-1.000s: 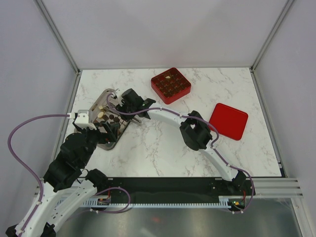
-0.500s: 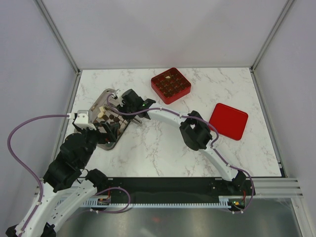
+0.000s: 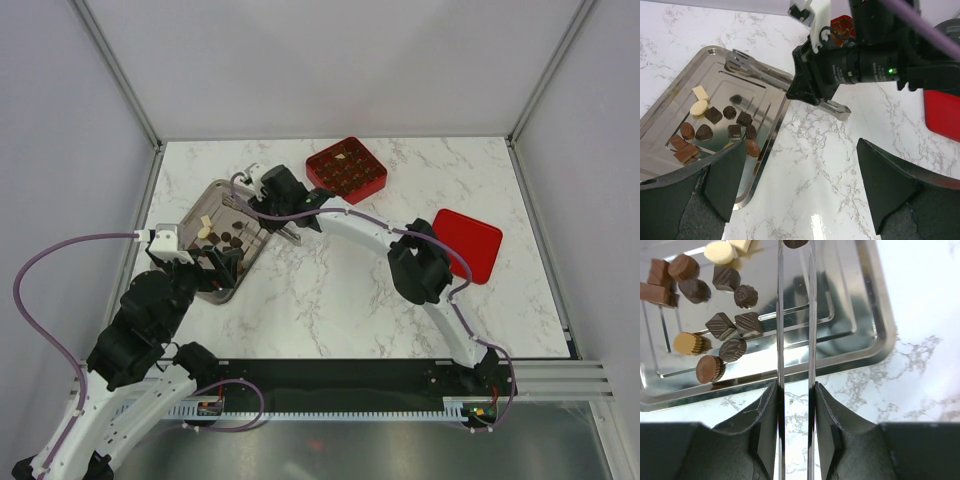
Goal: Pack the chocolate
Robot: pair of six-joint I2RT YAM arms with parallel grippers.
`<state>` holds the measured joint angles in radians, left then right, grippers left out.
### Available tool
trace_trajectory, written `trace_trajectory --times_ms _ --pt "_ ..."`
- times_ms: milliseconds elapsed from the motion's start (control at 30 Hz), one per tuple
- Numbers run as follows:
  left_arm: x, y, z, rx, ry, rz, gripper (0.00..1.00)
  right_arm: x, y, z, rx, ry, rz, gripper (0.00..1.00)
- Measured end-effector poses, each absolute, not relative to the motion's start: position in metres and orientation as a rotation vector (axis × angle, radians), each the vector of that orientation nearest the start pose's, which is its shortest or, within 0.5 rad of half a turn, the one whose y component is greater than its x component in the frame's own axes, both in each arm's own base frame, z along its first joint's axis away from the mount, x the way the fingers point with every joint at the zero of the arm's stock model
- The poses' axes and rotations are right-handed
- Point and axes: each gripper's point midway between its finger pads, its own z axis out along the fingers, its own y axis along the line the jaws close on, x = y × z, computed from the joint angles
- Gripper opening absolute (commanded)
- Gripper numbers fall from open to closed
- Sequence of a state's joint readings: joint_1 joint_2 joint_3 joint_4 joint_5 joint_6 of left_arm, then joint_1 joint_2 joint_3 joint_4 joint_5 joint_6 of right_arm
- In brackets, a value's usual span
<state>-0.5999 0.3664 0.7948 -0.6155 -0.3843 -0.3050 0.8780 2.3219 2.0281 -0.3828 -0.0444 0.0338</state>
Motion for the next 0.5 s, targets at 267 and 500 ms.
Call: trace_trajectory --times_ms 267,500 --pt "0.197 -0.069 0.281 -0.022 1.753 -0.325 1.00 0.407 0.445 0.157 -0.841 2.060 0.489 0.35" --pt "0.197 -0.069 0.281 -0.023 1.752 -0.326 1.00 0.470 0.359 0.168 -0.601 2.121 0.348 0.35"
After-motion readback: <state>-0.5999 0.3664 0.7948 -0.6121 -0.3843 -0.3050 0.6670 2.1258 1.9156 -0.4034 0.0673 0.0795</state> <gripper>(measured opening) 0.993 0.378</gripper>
